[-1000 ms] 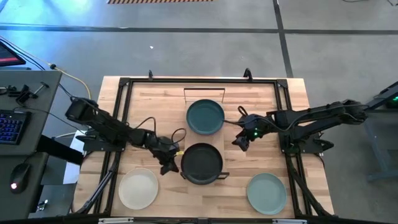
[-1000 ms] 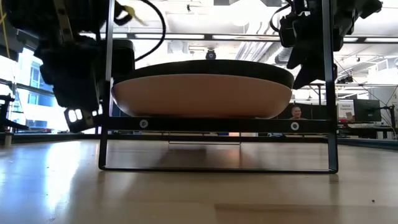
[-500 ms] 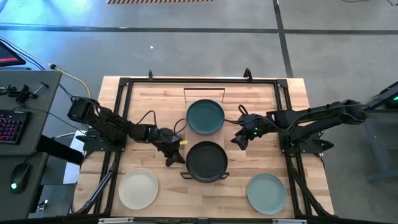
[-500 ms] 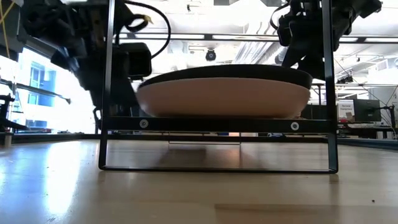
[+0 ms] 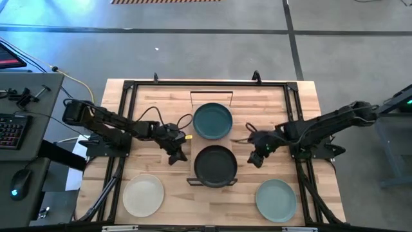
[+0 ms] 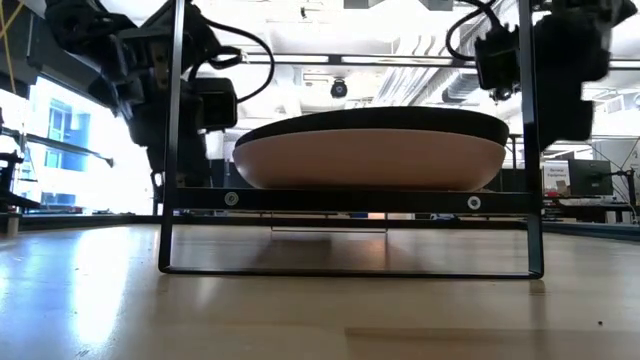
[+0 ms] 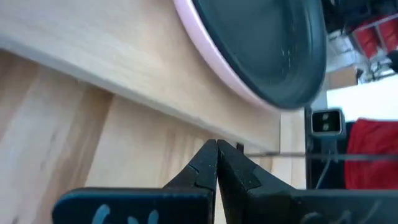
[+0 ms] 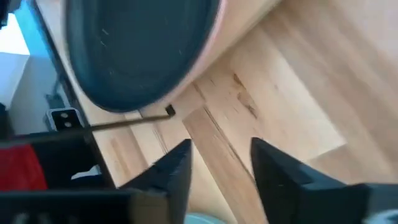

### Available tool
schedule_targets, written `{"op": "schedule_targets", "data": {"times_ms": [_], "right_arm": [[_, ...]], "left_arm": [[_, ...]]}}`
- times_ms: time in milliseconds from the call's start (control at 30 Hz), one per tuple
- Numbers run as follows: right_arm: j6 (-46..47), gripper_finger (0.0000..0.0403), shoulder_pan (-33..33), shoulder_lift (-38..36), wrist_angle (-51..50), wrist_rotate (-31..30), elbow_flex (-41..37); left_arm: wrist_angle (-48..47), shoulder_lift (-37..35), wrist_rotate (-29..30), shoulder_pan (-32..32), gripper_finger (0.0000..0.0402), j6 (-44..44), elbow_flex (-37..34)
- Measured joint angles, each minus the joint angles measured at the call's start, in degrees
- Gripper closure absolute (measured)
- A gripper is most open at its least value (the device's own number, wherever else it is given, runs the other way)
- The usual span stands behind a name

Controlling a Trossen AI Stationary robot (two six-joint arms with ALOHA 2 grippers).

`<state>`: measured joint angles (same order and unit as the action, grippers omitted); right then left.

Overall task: Place and stack plates onto a shelf
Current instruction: Stack the black plate on top of the light brown plate on the shelf

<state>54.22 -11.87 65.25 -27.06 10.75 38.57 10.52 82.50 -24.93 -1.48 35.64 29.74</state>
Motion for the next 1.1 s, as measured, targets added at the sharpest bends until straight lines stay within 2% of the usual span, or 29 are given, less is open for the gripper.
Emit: {"op": "schedule_targets", "data": {"times_ms": [233,333,467,600,700,1100], "right_arm": [[6.2,0.0391,-4.4,8.1,13.4,-2.2,-2.0],[7.4,0.0387,-5.2,11.6,18.1,-1.4,-1.9],[9.0,0.0385,-6.3,14.7,19.8,-0.9,-1.9],[10.3,0.04,-6.7,15.7,25.1,-0.4,-1.9],[10.3,0.0398,-6.3,15.7,27.5,-1.2,-1.9],[9.1,0.0402,-1.2,15.7,28.0,-0.5,-1.9]], "left_arm": [[0.0,1.0,1.9,-1.3,0.0401,-1.1,0.0],[0.7,1.6,2.1,-1.4,0.0401,-1.4,0.0],[1.3,1.7,2.1,-1.4,0.0401,-1.4,0.0],[2.6,1.7,2.1,-1.4,0.0401,-1.4,0.0],[3.2,1.7,2.1,-1.4,0.0401,-1.4,0.0],[7.8,1.7,3.6,-0.1,0.0401,-1.5,-0.1]]}}
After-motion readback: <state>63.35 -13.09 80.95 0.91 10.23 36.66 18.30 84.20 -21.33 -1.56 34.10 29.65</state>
